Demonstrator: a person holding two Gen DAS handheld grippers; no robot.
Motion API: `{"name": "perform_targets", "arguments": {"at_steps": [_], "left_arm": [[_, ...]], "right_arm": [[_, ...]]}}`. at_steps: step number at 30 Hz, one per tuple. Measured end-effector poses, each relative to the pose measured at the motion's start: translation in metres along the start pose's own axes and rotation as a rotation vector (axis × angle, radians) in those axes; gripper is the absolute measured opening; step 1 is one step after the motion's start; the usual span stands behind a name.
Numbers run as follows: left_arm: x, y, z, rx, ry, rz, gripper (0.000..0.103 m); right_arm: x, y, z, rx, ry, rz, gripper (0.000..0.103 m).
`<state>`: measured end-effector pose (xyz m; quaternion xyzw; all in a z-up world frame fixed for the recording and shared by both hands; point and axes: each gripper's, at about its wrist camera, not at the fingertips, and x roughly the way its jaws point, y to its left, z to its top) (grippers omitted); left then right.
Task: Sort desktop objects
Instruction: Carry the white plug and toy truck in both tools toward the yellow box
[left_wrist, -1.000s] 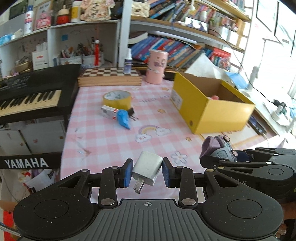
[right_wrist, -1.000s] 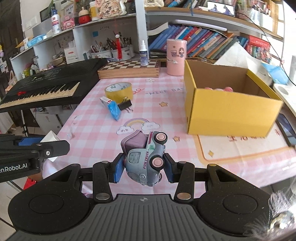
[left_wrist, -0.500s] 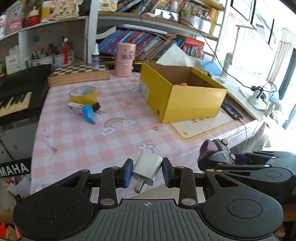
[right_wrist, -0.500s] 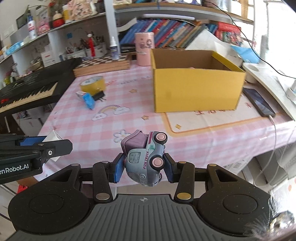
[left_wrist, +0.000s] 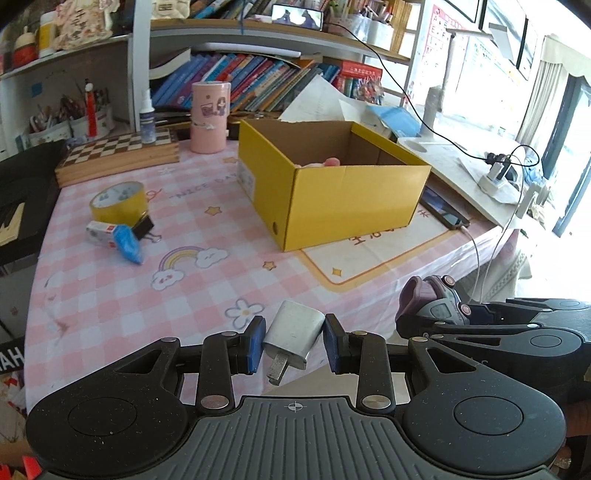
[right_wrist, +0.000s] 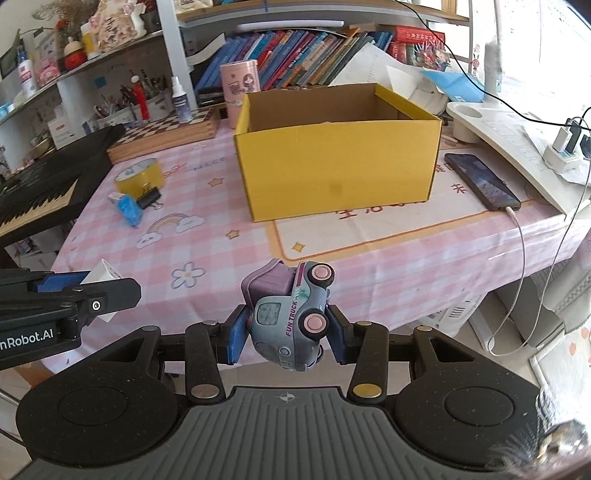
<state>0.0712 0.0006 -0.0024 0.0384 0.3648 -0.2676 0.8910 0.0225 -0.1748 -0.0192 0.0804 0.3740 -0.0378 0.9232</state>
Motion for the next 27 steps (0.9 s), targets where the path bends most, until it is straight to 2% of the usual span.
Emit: {"name": "perform_targets", "arguments": {"at_steps": [27], "left_arm": [[0.057, -0.038, 0.033, 0.023, 0.044, -0.028, 0.032]], "right_arm": [[0.036, -0.059, 0.033, 0.019, 0.051, -0.02, 0.042]]}}
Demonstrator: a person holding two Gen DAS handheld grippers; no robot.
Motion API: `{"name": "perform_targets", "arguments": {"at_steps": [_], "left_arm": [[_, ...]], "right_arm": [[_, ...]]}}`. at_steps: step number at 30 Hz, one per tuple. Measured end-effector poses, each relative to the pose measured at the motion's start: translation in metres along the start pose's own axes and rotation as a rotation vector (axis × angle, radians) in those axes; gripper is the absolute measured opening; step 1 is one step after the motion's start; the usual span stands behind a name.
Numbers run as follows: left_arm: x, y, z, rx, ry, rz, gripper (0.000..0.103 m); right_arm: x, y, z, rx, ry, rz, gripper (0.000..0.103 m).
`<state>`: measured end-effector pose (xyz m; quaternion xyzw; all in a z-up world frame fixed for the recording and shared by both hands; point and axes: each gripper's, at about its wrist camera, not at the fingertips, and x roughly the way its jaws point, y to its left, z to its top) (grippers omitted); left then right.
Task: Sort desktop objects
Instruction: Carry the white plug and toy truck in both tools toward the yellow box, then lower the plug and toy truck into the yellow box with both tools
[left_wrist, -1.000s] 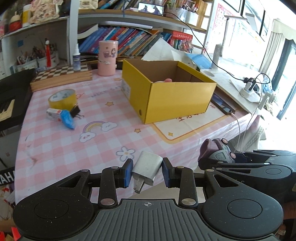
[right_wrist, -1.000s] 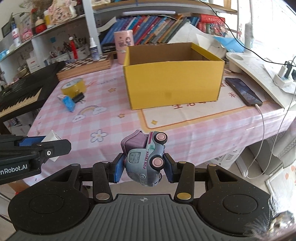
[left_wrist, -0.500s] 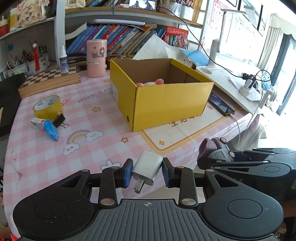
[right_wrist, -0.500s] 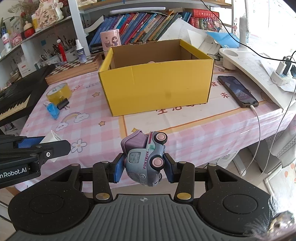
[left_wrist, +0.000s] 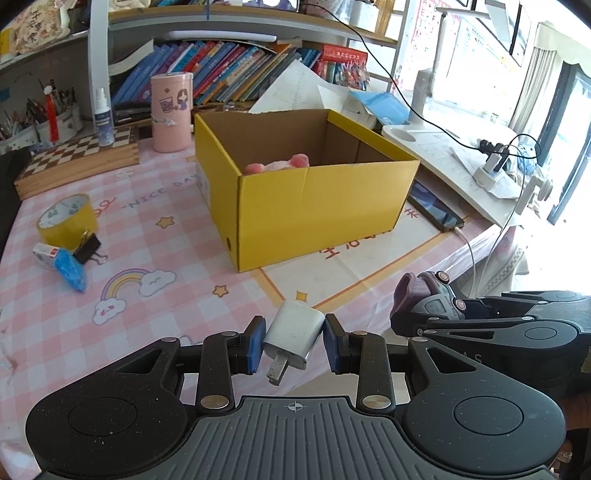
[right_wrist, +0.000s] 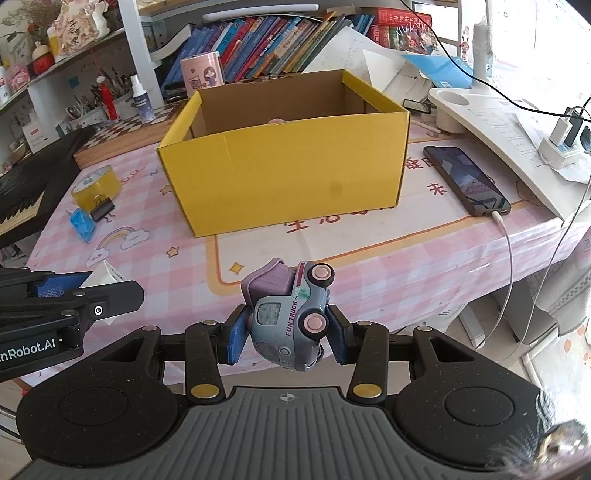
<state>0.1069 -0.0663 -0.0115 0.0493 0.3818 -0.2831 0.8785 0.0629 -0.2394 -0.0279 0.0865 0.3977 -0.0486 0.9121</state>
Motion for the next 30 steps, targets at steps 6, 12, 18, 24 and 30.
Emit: {"name": "perform_targets", "arguments": {"at_steps": [6, 12, 18, 24, 30], "left_arm": [[0.013, -0.013, 0.008, 0.013, 0.002, -0.017, 0.032], [0.025, -0.026, 0.017, 0.021, 0.003, -0.027, 0.032], [0.033, -0.038, 0.027, 0.028, -0.01, -0.017, 0.032], [0.035, -0.047, 0.043, 0.033, -0.045, 0.005, 0.032], [0.032, -0.054, 0.071, 0.043, -0.109, 0.03, 0.032]], "right_arm": [[0.003, -0.016, 0.006, 0.007, 0.0, -0.014, 0.042], [0.008, -0.034, 0.012, 0.014, 0.005, -0.024, 0.042], [0.01, -0.046, 0.017, 0.01, 0.002, -0.015, 0.042], [0.011, -0.066, 0.035, -0.001, -0.03, 0.001, 0.042], [0.003, -0.075, 0.062, -0.026, -0.098, 0.031, 0.041]]}}
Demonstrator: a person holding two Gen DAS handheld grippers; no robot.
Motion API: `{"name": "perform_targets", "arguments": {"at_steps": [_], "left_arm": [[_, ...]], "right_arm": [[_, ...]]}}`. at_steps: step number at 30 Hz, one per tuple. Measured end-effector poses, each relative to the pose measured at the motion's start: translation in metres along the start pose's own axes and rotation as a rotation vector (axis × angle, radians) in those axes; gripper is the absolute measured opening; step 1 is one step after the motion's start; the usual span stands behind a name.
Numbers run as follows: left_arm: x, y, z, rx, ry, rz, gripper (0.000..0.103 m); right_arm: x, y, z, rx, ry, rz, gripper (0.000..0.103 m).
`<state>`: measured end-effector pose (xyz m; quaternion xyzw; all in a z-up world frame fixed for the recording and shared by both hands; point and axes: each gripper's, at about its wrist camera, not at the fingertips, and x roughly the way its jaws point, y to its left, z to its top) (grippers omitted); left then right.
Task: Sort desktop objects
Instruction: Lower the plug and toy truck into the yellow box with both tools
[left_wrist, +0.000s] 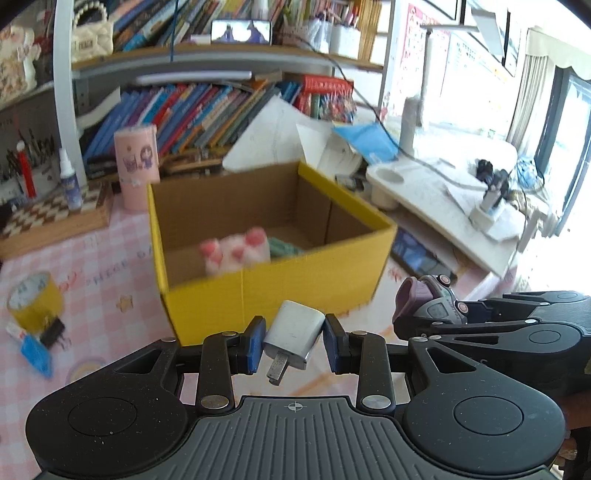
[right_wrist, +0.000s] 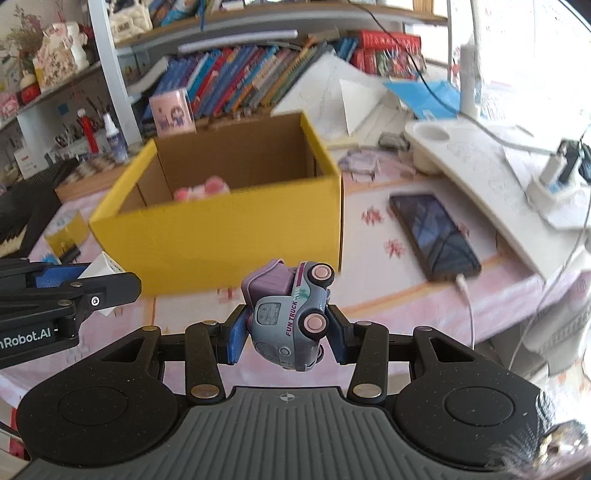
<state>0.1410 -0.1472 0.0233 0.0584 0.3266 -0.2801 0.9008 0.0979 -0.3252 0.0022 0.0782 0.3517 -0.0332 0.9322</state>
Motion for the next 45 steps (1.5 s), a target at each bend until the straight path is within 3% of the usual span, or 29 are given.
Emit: {"name": "perform_targets", "arguments": {"at_steps": [10, 18, 25, 34, 45], "left_arm": [[0.017, 0.0, 0.05, 0.043, -0.098, 0.069, 0.032], [0.053, 0.019, 0.064, 0.025, -0.06, 0.135, 0.032], [0.09, 0.018, 0.069, 0.036, 0.0, 0.123, 0.032], [0.133, 0.0, 0.072, 0.057, 0.082, 0.052, 0.032], [0.151, 0.006, 0.064, -0.031, 0.172, 0.029, 0.032]], "right_arm": [[0.004, -0.005, 0.063, -0.07, -0.122, 0.091, 0.042], [0.037, -0.006, 0.092, -0.127, -0.125, 0.128, 0.041], [0.072, -0.002, 0.119, -0.174, -0.124, 0.153, 0.042], [0.123, 0.004, 0.159, -0.27, -0.041, 0.184, 0.042], [0.2, 0.034, 0.18, -0.442, 0.205, 0.249, 0.041]]}}
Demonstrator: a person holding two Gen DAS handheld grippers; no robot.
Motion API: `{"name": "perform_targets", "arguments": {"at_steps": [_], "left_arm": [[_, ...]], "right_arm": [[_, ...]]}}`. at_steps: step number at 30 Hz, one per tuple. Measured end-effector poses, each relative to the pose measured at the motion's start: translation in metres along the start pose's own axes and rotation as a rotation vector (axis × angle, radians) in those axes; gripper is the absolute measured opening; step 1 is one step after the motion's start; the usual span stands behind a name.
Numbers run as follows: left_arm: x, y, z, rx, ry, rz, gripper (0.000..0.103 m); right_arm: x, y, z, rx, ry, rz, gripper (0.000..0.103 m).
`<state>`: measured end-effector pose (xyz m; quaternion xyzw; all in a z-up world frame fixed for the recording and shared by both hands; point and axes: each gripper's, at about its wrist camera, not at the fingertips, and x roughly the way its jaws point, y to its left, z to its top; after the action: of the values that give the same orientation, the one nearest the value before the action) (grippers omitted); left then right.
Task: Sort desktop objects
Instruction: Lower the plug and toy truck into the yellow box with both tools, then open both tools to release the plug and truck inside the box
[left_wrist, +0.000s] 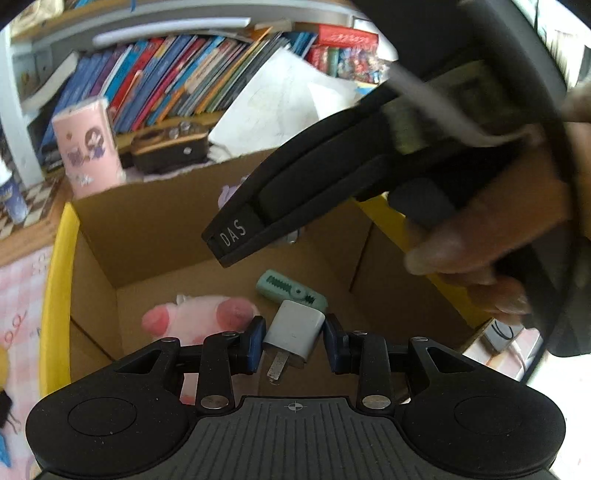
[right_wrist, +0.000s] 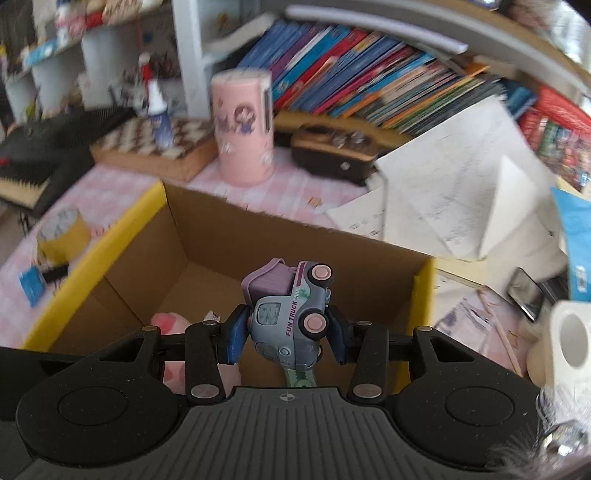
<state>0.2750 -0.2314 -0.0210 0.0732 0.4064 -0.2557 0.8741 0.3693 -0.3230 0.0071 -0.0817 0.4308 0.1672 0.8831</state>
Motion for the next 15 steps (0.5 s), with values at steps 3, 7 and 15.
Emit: {"name": "perform_targets", "arguments": {"at_steps": [3, 7, 15], "left_arm": [[0.001, 0.008, -0.005, -0.053, 0.017, -0.007, 0.032], [0.0, 0.01, -0.005, -0.067, 0.019, -0.001, 0.032], [0.001, 0.013, -0.005, -0.084, 0.021, -0.009, 0.033]], "right_arm": [[0.021, 0.0, 0.003, -0.016, 0.065, 0.003, 0.041], [0.037, 0.0, 0.001, -0.024, 0.114, 0.002, 0.041], [0.045, 0.002, -0.001, -0.03, 0.135, 0.012, 0.041]]}}
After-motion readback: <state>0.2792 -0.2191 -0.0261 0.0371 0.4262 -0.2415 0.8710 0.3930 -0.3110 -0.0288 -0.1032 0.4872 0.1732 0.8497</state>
